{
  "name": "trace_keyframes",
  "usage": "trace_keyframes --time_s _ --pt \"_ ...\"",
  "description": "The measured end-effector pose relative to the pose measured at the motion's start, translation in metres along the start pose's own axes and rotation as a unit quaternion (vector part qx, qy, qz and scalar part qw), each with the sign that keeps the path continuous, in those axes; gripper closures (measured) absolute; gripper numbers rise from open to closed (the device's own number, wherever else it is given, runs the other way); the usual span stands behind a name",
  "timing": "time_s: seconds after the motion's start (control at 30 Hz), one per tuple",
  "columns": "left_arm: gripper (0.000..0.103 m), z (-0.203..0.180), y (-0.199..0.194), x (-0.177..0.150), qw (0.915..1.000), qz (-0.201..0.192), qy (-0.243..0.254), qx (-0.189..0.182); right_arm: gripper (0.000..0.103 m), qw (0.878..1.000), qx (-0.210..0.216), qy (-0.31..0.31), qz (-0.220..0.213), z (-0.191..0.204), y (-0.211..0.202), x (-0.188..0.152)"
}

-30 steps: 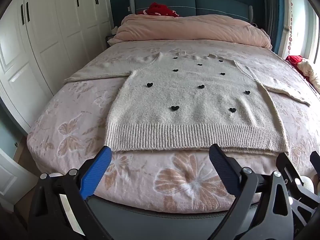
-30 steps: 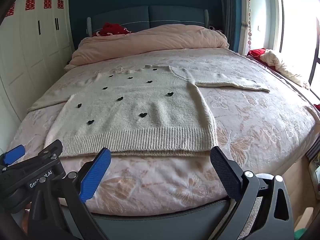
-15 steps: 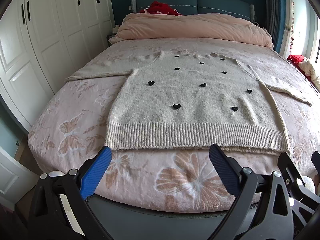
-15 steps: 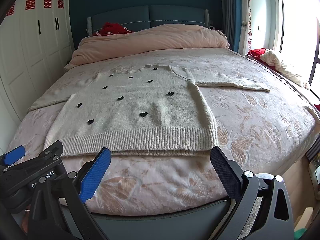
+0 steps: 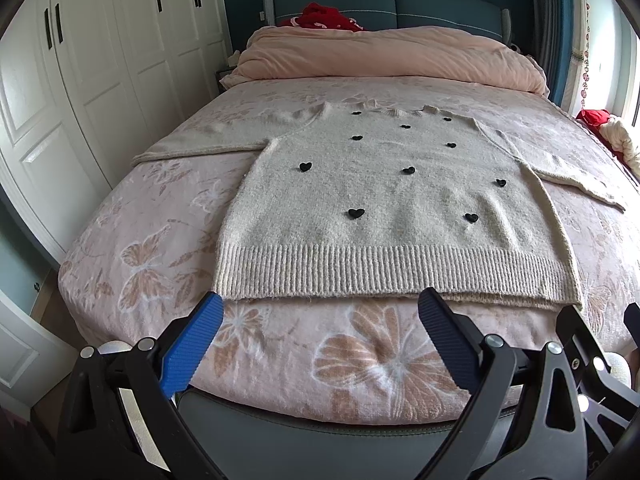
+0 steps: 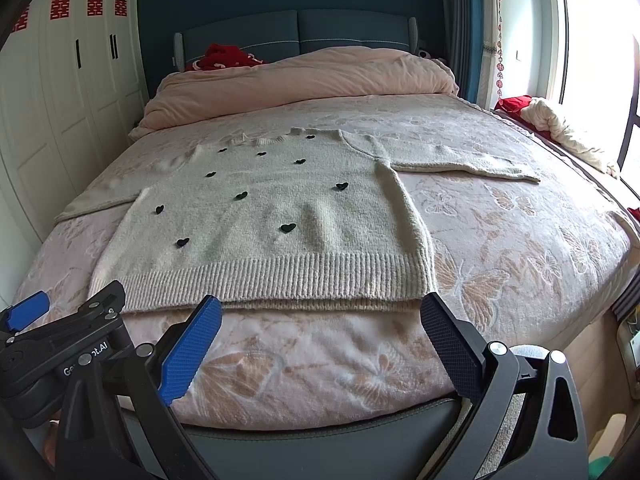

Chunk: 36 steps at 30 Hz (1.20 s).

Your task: Fold small clothes

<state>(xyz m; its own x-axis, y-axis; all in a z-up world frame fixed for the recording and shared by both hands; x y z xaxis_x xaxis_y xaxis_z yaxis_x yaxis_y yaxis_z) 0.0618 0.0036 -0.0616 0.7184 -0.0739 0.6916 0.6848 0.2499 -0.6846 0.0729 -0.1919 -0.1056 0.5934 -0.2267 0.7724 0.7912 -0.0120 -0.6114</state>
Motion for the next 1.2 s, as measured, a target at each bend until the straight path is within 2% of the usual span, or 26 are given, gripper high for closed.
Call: trace_keyframes --time_s 1.2 --pt "0.008 -0.0004 0.0008 -0.001 1.0 0.003 0.0 0.0 0.005 1.0 0.001 0.005 0.007 -0.0025 0.003 -0.0048"
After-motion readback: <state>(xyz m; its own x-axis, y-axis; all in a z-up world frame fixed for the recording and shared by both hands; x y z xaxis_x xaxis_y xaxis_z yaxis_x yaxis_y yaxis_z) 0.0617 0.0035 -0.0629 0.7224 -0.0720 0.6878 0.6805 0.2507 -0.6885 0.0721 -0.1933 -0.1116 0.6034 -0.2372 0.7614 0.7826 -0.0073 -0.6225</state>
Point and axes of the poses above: each gripper's, at about its wrist camera, not at the fingertips, and y roughly the way its jaws point, z to its left, x to its top, the point moved 9 cm from there along y, roughly the way its jaws point, and after that the axes turned 12 degrees about x, right-handed, at the moved point
